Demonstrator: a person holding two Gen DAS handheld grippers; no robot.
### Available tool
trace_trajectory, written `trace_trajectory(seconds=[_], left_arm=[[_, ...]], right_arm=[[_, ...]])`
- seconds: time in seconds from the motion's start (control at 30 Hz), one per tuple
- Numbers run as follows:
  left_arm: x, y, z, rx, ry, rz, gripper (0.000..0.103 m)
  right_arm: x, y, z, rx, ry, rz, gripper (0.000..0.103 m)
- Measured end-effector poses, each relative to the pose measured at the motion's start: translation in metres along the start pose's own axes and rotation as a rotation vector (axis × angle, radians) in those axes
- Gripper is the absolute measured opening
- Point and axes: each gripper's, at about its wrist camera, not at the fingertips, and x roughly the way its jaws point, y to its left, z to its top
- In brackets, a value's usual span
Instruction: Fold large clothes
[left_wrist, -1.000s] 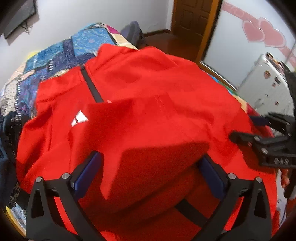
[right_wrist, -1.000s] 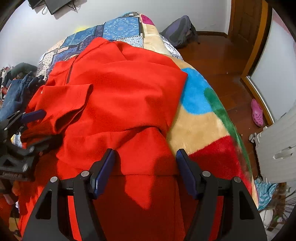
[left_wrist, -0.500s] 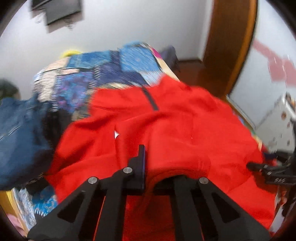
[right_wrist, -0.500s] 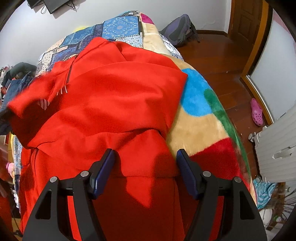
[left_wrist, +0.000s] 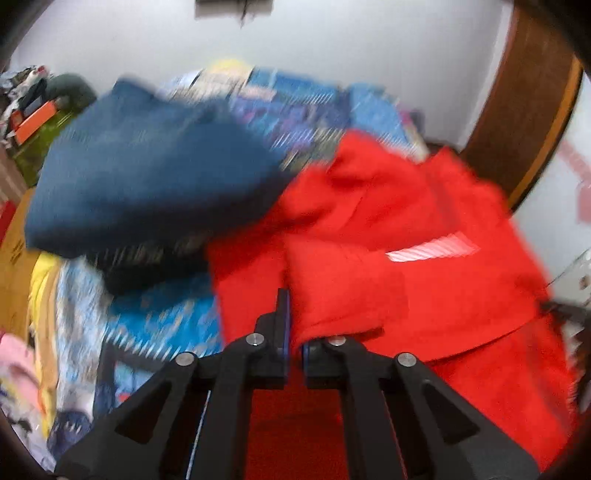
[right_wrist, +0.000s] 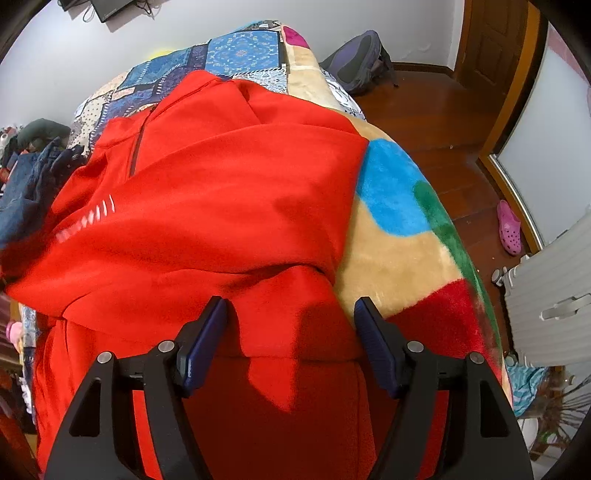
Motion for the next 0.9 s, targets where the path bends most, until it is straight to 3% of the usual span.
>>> trace_trajectory(seconds=[0.07,0.23,0.4,0.6,0.67,0.73,0.9], left_arm=[[0.014,0.008,-0.017,-0.007,0.051,0.040,0.005],[0.031,0.040,-0.044,-0.106,0.114,0.061,0.024],[0.038,0.058,-0.053,-0.098,0.153,0.140,0.024],[0.022,0.058,-0.050,-0.054,0.136,0.141,0.026],[0.009,0.052,-0.039,-0.040,0.097,0.124,0.036],[-0.006,0.042,-0.024,-0.025,0.040,0.115,0.059],[-0.034,0.015,0.011,0.015,-0.085,0.109,0.090]], right_arm=[[0.000,0.000,0.000,0.003,0.001,-0.006,0.069],[0.001,-0.002,-0.001,0.021,0.004,-0.009,0.073],[0.000,0.001,-0.001,0.034,0.006,-0.029,0.074],[-0.009,0.008,0.006,0.015,0.000,-0.046,0.074],[-0.015,0.012,0.010,-0.005,-0.020,-0.050,0.074],[-0.025,0.017,0.017,-0.032,-0.054,-0.054,0.074],[-0.050,0.031,0.038,-0.071,-0.176,-0.038,0.074]])
